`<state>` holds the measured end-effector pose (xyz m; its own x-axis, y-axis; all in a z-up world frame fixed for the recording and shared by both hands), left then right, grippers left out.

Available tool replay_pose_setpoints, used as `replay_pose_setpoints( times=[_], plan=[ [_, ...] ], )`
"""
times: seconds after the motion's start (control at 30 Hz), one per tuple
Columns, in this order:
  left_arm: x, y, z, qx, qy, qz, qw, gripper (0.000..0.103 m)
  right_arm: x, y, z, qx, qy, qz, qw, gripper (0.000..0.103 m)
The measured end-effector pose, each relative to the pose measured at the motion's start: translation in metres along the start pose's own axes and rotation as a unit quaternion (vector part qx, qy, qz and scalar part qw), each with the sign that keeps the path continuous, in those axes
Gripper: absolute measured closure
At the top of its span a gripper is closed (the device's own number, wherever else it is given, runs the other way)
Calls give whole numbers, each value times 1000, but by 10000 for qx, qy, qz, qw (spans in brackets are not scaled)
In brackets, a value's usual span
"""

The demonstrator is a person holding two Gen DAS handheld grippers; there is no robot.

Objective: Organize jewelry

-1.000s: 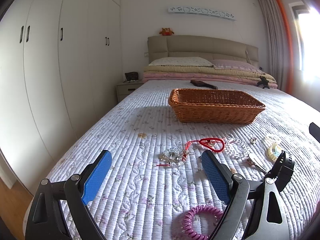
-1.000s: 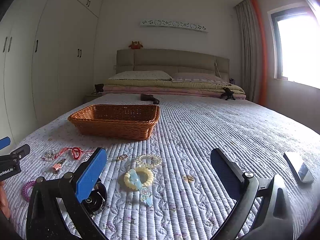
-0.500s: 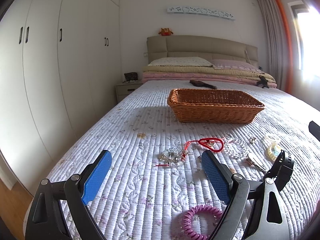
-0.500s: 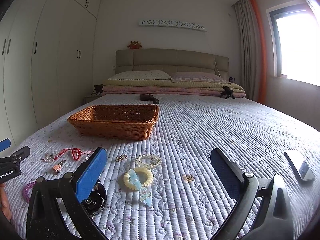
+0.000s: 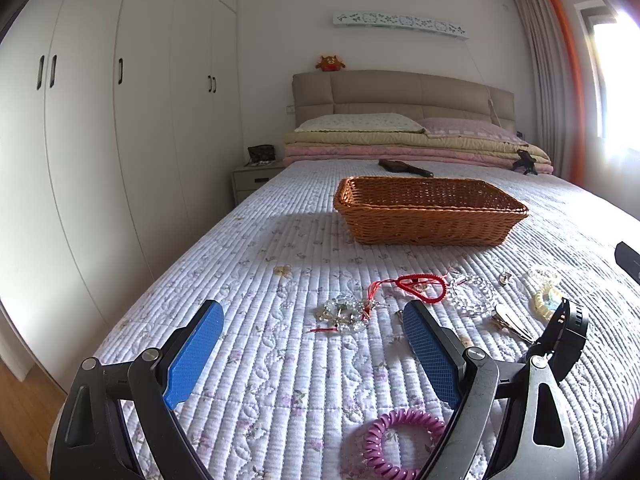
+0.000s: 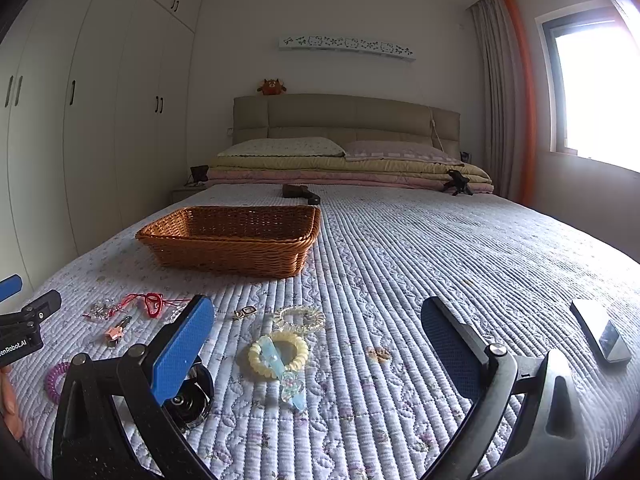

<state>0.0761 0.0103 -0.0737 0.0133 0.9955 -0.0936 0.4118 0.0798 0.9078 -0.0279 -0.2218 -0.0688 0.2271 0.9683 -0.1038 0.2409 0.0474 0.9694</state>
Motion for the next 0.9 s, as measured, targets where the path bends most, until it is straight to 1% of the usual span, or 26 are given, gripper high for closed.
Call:
replay_pose_setpoints(
  times=[0.13, 0.23, 0.3, 0.37, 0.43, 0.5, 0.57, 0.63, 0.67, 0.7, 0.77, 0.8, 0.83, 0.9],
  plan=[
    [0, 0, 0, 18, -28, -2, 10000, 11, 0, -1, 1, 26, 20, 18, 10000, 0],
    [4, 0, 2, 215, -89, -115, 9997, 11, -10, -4, 9, 222, 148, 254, 9993, 0],
    [11, -2, 5, 558, -255, -277, 9977, 11, -27, -10, 18, 495, 155, 543, 9972, 0],
    [16, -7, 3, 866, -432, -322, 9948, 11, -46, -17, 31, 873, 180, 755, 9932, 0],
    [19, -13, -3, 1059, -494, -213, 9929, 11, -61, -25, 45, 1285, 313, 897, 9871, 0],
    [20, -20, -8, 1208, -466, -22, 9916, 11, -70, -31, 59, 1604, 607, 1090, 9791, 0],
    [20, -26, -8, 1386, -536, 42, 9889, 11, -71, -35, 74, 1974, 643, 1009, 9730, 0],
    [21, -29, -7, 1577, -785, -124, 9843, 12, -64, -34, 90, 2140, 792, 733, 9708, 1],
    [23, -29, -7, 1683, -899, -246, 9813, 12, -60, -33, 98, 2172, 885, 614, 9702, 4],
    [26, -29, -6, 1781, -1008, -356, 9782, 12, -56, -33, 105, 2246, 909, 507, 9689, 10],
    [29, -29, -5, 1918, -1163, -498, 9733, 12, -50, -30, 118, 2352, 1147, 502, 9639, 20],
    [30, -29, -5, 1966, -1201, -515, 9717, 13, -47, -29, 123, 2368, 1279, 537, 9616, 24],
    [30, -29, -5, 2014, -1242, -510, 9703, 13, -44, -27, 128, 2377, 1333, 512, 9608, 25],
    [26, -31, -6, 2103, -1260, -398, 9687, 14, -39, -25, 132, 2381, 1297, 335, 9620, 34]
  ],
)
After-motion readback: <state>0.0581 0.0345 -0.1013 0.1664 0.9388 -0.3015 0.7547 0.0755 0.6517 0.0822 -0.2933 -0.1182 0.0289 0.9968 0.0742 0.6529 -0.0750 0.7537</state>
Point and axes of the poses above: each gripper's, at about its wrist camera, not at the fingertips, and z roughly the way its jaws point, x to its left, y to its top, the point moved 6 cm from there along z, roughly the way its jaws point, and after that the axes turned 9 degrees about -z, right-handed, at the moved point
